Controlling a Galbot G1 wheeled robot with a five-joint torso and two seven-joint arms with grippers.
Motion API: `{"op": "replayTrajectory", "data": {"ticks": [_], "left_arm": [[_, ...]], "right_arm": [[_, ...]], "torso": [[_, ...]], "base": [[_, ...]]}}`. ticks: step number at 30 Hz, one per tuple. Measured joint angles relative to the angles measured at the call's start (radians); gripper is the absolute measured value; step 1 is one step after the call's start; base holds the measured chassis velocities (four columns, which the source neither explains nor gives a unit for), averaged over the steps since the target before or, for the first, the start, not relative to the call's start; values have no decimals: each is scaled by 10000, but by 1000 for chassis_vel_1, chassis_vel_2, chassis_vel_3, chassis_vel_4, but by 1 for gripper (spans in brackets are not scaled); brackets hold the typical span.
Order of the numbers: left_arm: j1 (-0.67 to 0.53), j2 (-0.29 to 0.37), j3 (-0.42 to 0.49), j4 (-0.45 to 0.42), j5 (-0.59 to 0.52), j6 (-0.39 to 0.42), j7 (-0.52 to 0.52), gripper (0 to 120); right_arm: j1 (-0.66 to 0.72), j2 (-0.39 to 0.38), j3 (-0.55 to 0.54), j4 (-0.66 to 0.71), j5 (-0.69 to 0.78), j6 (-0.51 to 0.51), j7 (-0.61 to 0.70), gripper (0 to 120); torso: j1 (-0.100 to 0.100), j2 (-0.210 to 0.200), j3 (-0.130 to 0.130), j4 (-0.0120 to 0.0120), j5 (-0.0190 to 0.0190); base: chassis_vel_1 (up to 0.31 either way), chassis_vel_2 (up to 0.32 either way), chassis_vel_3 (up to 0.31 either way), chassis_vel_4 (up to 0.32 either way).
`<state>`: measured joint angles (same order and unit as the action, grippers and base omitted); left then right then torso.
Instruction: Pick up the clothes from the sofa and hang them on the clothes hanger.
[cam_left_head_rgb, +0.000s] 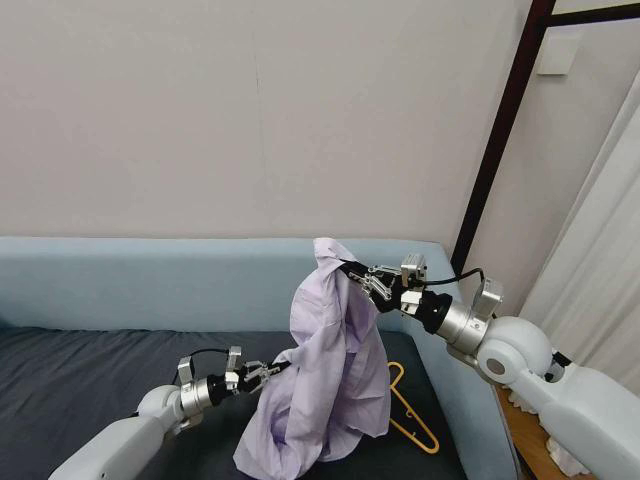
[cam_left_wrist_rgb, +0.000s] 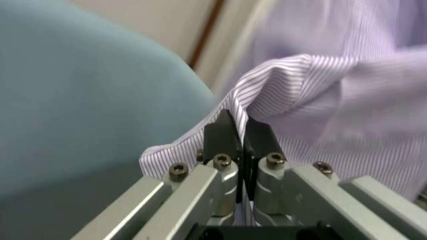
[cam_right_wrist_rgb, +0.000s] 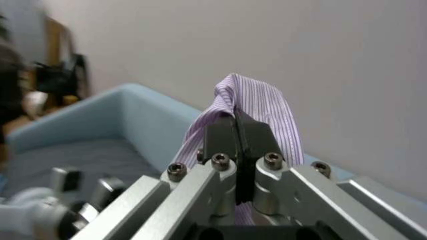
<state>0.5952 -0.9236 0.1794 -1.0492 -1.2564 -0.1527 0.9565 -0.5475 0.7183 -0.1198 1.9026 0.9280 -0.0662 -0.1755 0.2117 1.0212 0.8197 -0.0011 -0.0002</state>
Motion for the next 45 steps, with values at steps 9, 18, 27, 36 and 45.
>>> {"op": "replayTrajectory", "data": {"ticks": [9,18,27,36,45], "left_arm": [[385,673,-1212,-3419,983,-1133,-5988,0],[207,817,-1657,-6264,3701,-1292,-11541,0],[2624,1214,-2466,-7505,4931,-1848,-12260,0],[6205,205,-2069,-6500,6607,-2815,-11961,0],[7101,-1100,-2115,-4201,7848,-3826,-11523,0]], "right_arm": [[215,529,-248,-320,-770,-1538,4016,0],[1644,1617,-775,-963,-368,-1666,7135,0],[-192,813,-891,523,-1603,-533,7009,0],[-4186,1584,-1381,-132,-3301,46,6736,0],[-5519,2876,-1746,-2295,-4576,799,6551,0]], "torso": [[0,0,1,0,-1],[1,1,1,2,4],[1,1,-2,4,2],[-1,1,-2,4,-2],[-2,1,-1,-4,2]], "base": [[0,0,0,0],[0,0,0,0],[0,0,0,0],[0,0,0,0],[0,0,0,0]]}}
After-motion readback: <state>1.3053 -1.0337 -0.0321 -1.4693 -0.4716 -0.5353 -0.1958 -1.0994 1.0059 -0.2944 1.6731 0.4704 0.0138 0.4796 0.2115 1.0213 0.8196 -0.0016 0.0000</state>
